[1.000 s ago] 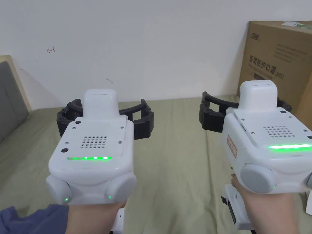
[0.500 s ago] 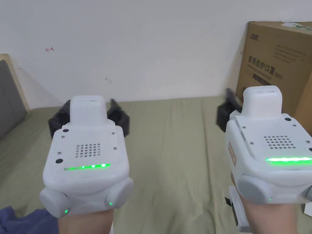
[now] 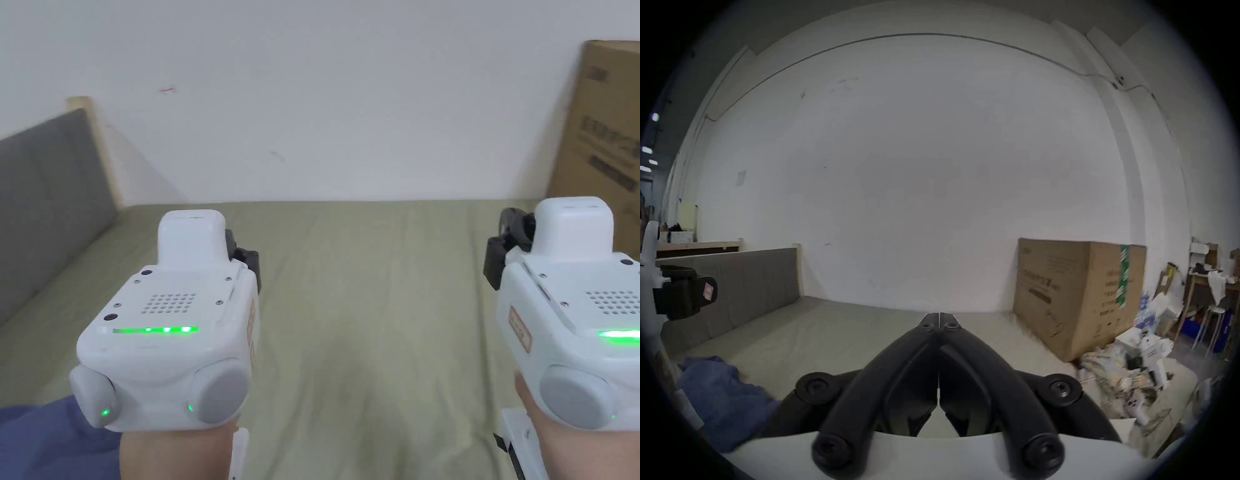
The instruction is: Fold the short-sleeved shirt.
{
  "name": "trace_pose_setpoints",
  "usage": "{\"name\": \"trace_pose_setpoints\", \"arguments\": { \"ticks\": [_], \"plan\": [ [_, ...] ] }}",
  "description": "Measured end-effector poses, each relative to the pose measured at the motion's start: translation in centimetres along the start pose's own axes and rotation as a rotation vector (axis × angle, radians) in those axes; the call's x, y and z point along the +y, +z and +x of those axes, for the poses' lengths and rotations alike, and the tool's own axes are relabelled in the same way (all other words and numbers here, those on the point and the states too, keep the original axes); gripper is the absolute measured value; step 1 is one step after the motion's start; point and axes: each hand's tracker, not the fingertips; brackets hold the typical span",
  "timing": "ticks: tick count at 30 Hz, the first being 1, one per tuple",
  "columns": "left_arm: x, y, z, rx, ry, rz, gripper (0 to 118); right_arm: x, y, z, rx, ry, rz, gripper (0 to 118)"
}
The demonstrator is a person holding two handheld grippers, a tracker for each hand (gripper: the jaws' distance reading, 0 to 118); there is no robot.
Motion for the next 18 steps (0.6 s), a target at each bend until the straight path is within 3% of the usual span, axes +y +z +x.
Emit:
{"name": "trace_pose_setpoints", "arguments": {
  "ticks": [3,7,10,14,16,18],
  "plan": [
    [-0.5,2.3,-7.0,0.143,0.013,-0.023,0,-0.5,-1.0,-6.2,0.134,-0.016,-0.019,0],
    [-1.2,7.4,-16.2,0.428,0.016,-0.011,0,0.2,-1.0,-15.9,0.395,-0.024,-0.021,0],
    [-1.9,10.2,-20.0,0.518,0.037,-0.022,0,0.6,-0.5,-21.3,0.511,-0.023,-0.031,0],
    [-3.1,10.6,-21.6,0.502,0.036,-0.086,0,-0.1,-0.3,-24.8,0.579,-0.031,-0.103,0],
    [-4.2,8.3,-22.4,0.392,0.055,-0.269,0,-0.9,-0.6,-25.7,0.620,0.006,-0.165,0],
    [-6.2,4.2,-23.4,0.192,0.103,-0.619,0,-2.1,-0.7,-25.6,0.633,0.052,-0.215,0]
  ]
}}
